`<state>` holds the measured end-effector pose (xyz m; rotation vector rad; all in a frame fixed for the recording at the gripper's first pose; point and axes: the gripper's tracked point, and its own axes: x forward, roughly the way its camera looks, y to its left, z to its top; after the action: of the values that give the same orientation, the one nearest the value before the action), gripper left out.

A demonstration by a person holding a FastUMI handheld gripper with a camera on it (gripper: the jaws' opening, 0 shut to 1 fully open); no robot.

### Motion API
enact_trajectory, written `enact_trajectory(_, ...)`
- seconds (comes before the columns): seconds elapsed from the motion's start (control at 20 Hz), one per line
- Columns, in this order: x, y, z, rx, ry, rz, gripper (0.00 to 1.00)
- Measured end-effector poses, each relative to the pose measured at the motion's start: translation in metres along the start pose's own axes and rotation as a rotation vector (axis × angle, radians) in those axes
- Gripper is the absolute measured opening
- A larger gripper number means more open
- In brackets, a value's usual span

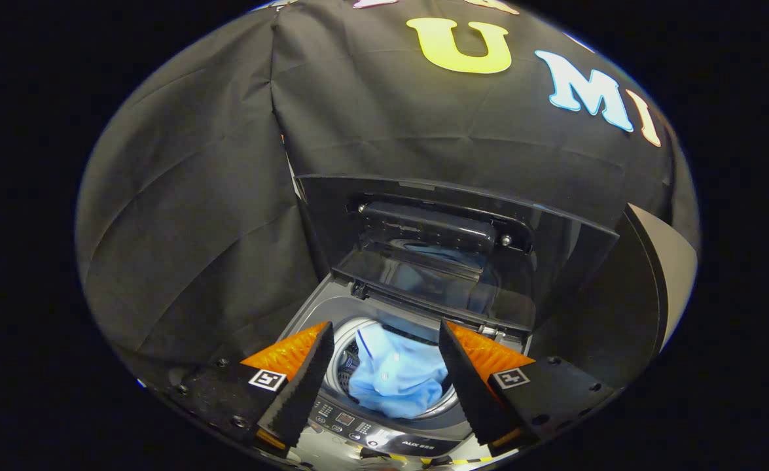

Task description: Put the clothes into the washing machine and then close the washing machine lid.

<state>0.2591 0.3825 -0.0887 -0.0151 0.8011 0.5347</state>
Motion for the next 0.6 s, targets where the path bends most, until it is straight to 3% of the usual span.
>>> enact_trajectory(0.6, -0.04, 0.003, 0.054, 0.002, -0.113, 0.031, 0.99)
